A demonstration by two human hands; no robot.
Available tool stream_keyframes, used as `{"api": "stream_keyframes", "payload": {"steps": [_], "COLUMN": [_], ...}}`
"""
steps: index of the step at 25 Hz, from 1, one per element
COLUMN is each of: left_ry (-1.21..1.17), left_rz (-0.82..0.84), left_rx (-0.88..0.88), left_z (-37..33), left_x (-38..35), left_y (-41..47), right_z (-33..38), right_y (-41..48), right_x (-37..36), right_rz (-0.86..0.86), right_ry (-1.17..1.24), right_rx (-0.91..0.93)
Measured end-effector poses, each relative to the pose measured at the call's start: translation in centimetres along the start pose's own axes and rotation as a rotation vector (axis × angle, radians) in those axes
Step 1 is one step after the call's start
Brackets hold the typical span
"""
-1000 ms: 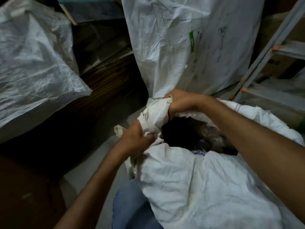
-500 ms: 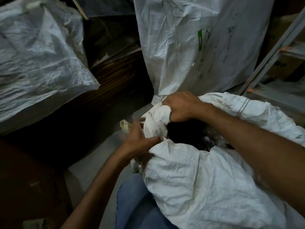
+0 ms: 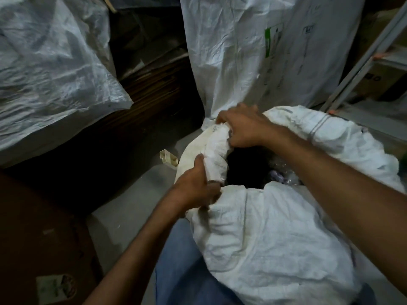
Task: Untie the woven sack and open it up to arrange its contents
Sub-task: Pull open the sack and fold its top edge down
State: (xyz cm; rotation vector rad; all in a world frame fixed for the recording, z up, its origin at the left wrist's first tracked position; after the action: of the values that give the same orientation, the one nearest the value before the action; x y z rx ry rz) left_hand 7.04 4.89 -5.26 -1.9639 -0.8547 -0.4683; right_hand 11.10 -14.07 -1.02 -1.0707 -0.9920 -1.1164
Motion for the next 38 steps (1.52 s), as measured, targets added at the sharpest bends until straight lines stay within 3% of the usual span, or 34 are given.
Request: {"api": "stream_keyframes", "payload": {"steps": [2, 3, 5, 7, 8, 10, 12, 14, 15, 16, 17, 20, 23, 26, 28, 29, 32, 33, 36, 38], "left_ry": [-0.359, -0.486, -0.636, -0.663, -0.605, -0.302, 0.002, 0.158, 0.295, 0.468, 0.603, 0.64, 0.627, 0.619, 0.571, 0.558, 0.523, 0.454, 0.305, 0.462], "left_rz": [0.158, 0.178, 0.159, 0.172, 0.173, 0.04, -0.171, -0.065, -0.006, -0.06, -0.214, -0.67, -0.853, -0.903, -0.849, -0.727, -0.203, -0.102, -0.098, -0.018], "left_rx": [0.047, 0.048, 0.022, -0.016, -0.045, -0.167, -0.505, -0.813, -0.868, -0.889, -0.912, -1.046, -1.203, -1.171, -1.063, -0.995, -0.862, -0.843, -0.849, -0.818], "left_z": [0.7, 1.0, 1.5, 1.8, 1.8, 1.8, 0.7, -1.0, -1.7, -2.2, -2.5, -1.9, 0.9, 2.0, 1.8, 1.7, 0.2, -0.7, -3.4, -3.7], "left_x": [-1.0, -1.2, -1.1, -1.3, -1.6, -1.5, -0.5, -0.6, -1.0, -1.5, -2.0, -3.3, -4.5, -5.2, -4.9, -4.6, -3.4, -3.0, -3.3, -5.8], "left_y": [-0.3, -0.3, -0.2, -0.3, -0.4, -1.1, -3.0, -5.6, -6.3, -6.8, -7.0, -8.3, -9.5, -9.9, -9.9, -9.9, -11.1, -11.6, -11.0, -9.8], "right_z": [2.4, 3.2, 4.8, 5.6, 6.0, 6.2, 6.5, 6.5, 6.6, 6.9, 7.2, 8.3, 8.2, 6.6, 6.2, 6.4, 7.1, 7.5, 8.4, 7.9], "right_y": [-4.3, -6.8, -12.1, -16.3, -17.5, -18.0, -19.0, -20.3, -21.0, -21.5, -22.0, -23.7, -25.7, -26.2, -25.8, -25.7, -26.8, -27.3, -28.8, -29.0], "right_x": [1.3, 1.5, 0.3, -2.3, -3.1, -3.5, -2.5, -2.0, -1.8, -1.7, -1.7, -2.6, -3.1, -4.1, -5.6, -5.8, -4.1, -4.2, -6.2, -6.8], "right_rz": [-0.246, -0.255, 0.069, 0.422, 0.424, 0.183, -0.062, -0.29, -0.413, -0.518, -0.592, -0.544, -0.382, -0.252, -0.134, -0.178, -0.589, -0.692, -0.848, -0.843], "right_ry": [0.086, 0.168, 0.268, 0.134, 0.061, -0.005, -0.083, -0.135, -0.171, -0.211, -0.251, -0.18, 0.146, 0.088, -0.046, -0.121, -0.393, -0.444, -0.487, -0.425], "right_rx": [0.035, 0.011, -0.07, -0.109, -0.098, -0.055, 0.007, 0.063, 0.081, 0.084, 0.076, 0.048, 0.019, -0.045, -0.039, -0.015, 0.076, 0.129, 0.204, 0.186]}}
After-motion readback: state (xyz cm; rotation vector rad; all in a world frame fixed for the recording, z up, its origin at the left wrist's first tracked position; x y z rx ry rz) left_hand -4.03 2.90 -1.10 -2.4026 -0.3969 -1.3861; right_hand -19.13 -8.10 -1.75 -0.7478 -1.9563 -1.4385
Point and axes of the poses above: each hand's wrist, its own y-axis towards the middle knuckle, its own x-axis out of the back of the hand, z = x × y, the point moved 5 cm from there along y, towards the middle knuckle, and after that the axes turned 8 degrees about x, right-handed, at the moved point
